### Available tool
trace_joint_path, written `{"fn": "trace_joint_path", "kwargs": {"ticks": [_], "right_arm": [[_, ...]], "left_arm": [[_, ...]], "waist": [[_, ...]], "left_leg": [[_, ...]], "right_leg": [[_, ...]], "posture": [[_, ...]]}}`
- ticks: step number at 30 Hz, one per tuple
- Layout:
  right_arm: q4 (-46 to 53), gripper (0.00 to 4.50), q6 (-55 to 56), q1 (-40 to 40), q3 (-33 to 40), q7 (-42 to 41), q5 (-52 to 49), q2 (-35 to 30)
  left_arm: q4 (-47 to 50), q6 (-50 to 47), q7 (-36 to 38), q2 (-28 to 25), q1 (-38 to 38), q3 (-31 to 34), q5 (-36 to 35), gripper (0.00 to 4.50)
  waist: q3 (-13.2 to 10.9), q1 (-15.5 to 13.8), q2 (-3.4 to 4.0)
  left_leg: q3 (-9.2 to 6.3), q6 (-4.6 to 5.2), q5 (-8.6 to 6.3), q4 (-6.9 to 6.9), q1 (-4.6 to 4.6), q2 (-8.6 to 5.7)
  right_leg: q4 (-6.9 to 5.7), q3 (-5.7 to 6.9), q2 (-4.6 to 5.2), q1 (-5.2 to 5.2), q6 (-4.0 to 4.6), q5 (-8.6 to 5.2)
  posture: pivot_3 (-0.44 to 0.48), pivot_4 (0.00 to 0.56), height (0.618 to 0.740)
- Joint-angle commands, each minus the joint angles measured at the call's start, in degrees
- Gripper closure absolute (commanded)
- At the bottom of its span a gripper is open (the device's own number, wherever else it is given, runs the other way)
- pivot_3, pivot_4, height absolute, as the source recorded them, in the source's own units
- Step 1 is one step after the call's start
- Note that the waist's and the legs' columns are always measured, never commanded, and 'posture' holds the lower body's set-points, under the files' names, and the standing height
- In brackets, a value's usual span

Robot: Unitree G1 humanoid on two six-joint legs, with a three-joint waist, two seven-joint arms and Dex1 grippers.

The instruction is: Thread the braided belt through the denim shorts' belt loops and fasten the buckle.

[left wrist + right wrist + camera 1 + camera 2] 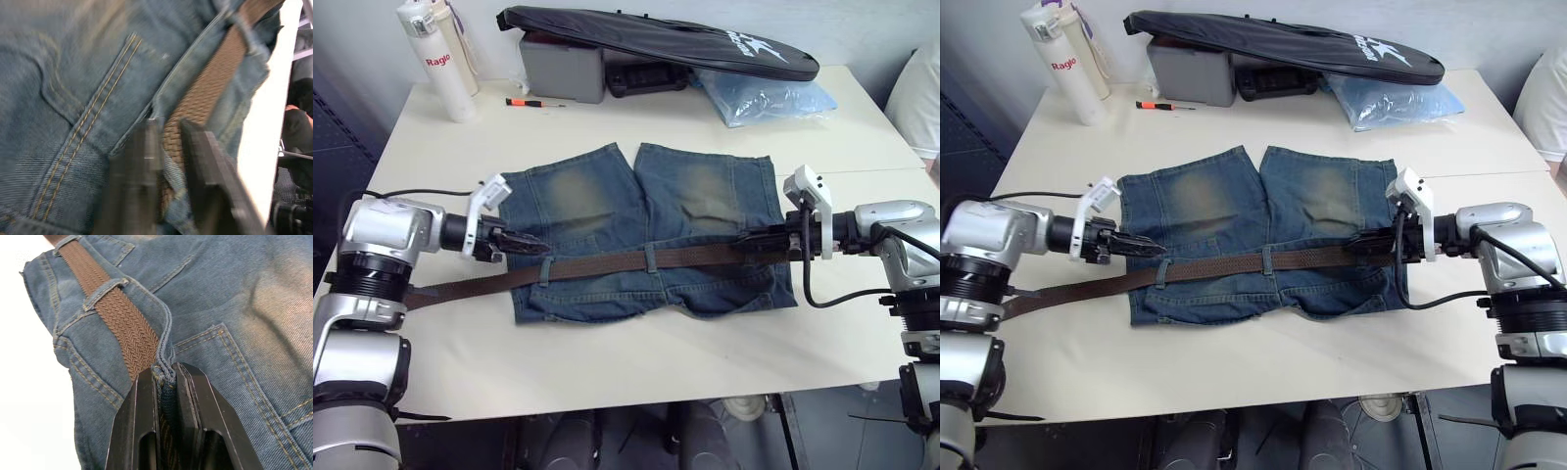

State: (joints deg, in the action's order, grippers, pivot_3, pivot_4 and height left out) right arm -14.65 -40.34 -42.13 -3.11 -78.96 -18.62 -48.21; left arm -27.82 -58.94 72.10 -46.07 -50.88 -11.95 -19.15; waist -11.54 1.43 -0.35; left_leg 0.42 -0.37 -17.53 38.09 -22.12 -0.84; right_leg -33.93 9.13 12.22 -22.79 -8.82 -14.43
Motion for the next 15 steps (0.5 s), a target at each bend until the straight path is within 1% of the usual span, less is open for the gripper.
{"fn": "trace_joint_path", "kwargs": {"ticks": [1,5,7,9,12,15], "right_arm": [[0.84,4.44,-0.13,-1.36,1.42,-0.06,-1.65,-0.47],[0.5,4.44,-0.15,-1.49,1.43,0.37,-1.76,-0.72],[0.93,4.44,-0.42,-1.2,1.48,0.48,-1.98,-0.81],[1.28,4.44,-0.61,-0.89,1.49,0.67,-2.12,-0.83],[1.41,4.44,-0.83,-0.81,1.41,0.99,-2.2,-0.78],[1.45,4.44,-0.97,-0.88,1.34,1.24,-2.25,-0.67]], "left_arm": [[0.3,-1.58,-1.42,0.22,-0.32,-0.83,1.32,2.27],[1.13,-1.55,-1.74,0.74,0.73,-2.69,2.51,2.27],[1.73,0.13,-1.82,0.47,1.46,-4.23,3.95,2.27],[1.68,0.02,-1.47,0.76,1.58,-4.19,3.72,2.27],[2.53,1.94,-0.34,0.25,1.98,-5.11,4.58,3.02],[3.65,3.59,0.75,-0.46,2.36,-5.52,5.14,4.27]], "waist": [[0.0,0.0,0.0],[0.0,0.03,0.0],[0.0,0.01,0.0],[0.0,0.0,0.0],[0.0,0.01,0.0],[0.0,0.0,0.0]], "left_leg": [[0.0,0.0,0.0,0.02,0.0,0.0],[0.0,0.0,0.0,0.01,0.01,0.0],[0.01,0.0,0.0,0.01,0.01,0.0],[0.01,0.0,0.0,0.01,0.02,0.0],[0.02,0.0,0.0,0.01,0.02,0.0],[0.02,0.01,0.0,0.01,0.02,0.0]], "right_leg": [[-0.01,0.0,0.0,0.0,0.0,0.0],[-0.01,-0.01,0.0,0.0,0.0,0.0],[-0.01,-0.02,0.0,0.0,0.0,0.0],[-0.01,-0.02,0.0,0.0,0.0,0.0],[-0.01,-0.03,0.0,0.0,0.0,0.0],[0.0,-0.03,0.0,0.0,0.0,0.0]], "posture": [[0.0,0.15,0.74],[0.0,0.15,0.74],[0.0,0.15,0.74],[0.0,0.15,0.74],[0.0,0.15,0.74],[0.0,0.15,0.74]]}}
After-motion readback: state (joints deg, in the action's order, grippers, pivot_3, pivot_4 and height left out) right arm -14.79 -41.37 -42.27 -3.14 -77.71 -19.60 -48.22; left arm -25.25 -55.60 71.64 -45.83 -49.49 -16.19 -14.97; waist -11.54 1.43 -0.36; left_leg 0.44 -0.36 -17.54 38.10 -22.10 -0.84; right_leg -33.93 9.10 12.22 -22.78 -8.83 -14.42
